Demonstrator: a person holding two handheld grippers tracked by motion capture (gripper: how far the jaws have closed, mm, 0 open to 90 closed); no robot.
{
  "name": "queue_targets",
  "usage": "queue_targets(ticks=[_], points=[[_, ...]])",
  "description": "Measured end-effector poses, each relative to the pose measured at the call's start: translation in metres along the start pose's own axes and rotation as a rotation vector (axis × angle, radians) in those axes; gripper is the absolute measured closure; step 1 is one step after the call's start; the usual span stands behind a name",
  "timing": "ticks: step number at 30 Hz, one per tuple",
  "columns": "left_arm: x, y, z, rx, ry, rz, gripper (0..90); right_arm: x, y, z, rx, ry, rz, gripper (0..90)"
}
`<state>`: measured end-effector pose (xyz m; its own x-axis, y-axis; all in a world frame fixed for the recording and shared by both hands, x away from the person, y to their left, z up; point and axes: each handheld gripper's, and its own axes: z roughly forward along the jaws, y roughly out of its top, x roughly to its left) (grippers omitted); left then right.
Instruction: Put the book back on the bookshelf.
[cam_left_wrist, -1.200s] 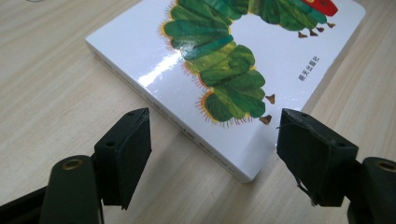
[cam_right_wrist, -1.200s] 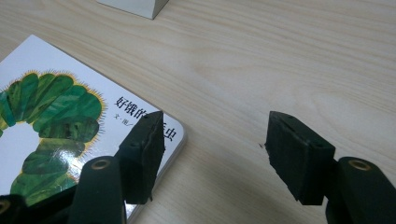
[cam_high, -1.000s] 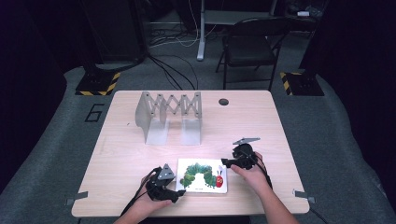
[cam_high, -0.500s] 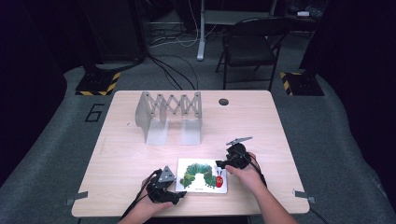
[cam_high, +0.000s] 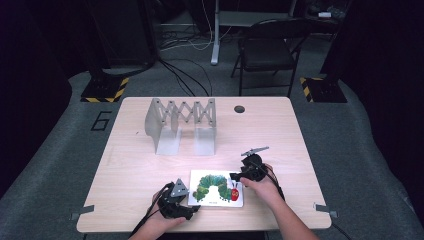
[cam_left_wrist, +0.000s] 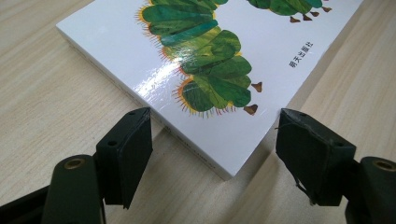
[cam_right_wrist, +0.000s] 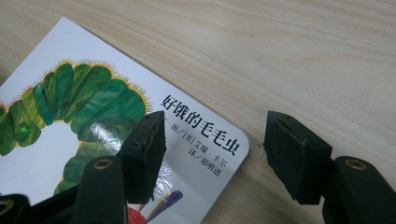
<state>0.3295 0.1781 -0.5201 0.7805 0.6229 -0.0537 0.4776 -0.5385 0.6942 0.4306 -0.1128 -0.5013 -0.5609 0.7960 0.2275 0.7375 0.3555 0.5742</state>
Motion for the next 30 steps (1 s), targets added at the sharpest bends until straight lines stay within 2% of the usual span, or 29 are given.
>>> queue_targets(ticks=[4,5,8,16,20,21,24,26,27,30], points=[[-0.001,0.000,0.000,0.006,0.005,0.002,26.7,0.005,0.001,0.001,0.009,0.005,0.018,38.8],[-0.001,0.000,0.000,0.005,0.005,0.001,26.6,0.009,0.001,0.002,0.018,-0.014,-0.002,38.5],[-0.003,0.000,0.001,-0.007,0.023,-0.006,26.5,0.011,0.002,0.003,0.016,-0.032,-0.004,38.1],[-0.005,-0.001,0.002,-0.014,0.031,-0.020,25.1,0.010,0.005,0.006,0.005,-0.026,0.012,38.6],[-0.007,0.000,0.003,-0.015,0.038,-0.027,24.2,0.011,0.009,0.009,-0.020,-0.005,0.025,39.9],[-0.008,0.000,0.003,-0.011,0.060,-0.022,23.7,0.010,0.010,0.009,-0.027,0.016,0.027,42.1],[-0.010,0.000,0.004,-0.011,0.066,-0.023,22.9,0.011,0.011,0.008,-0.029,0.031,0.037,42.1],[-0.011,0.000,0.004,-0.010,0.056,-0.024,23.0,0.014,0.010,0.006,-0.029,0.002,0.008,40.6],[-0.011,0.000,0.004,-0.004,0.058,-0.017,23.0,0.014,0.010,0.006,-0.029,0.002,0.008,40.6],[-0.013,0.000,0.005,-0.013,0.074,-0.011,23.0,0.018,0.008,0.002,-0.020,-0.057,-0.015,39.5]])
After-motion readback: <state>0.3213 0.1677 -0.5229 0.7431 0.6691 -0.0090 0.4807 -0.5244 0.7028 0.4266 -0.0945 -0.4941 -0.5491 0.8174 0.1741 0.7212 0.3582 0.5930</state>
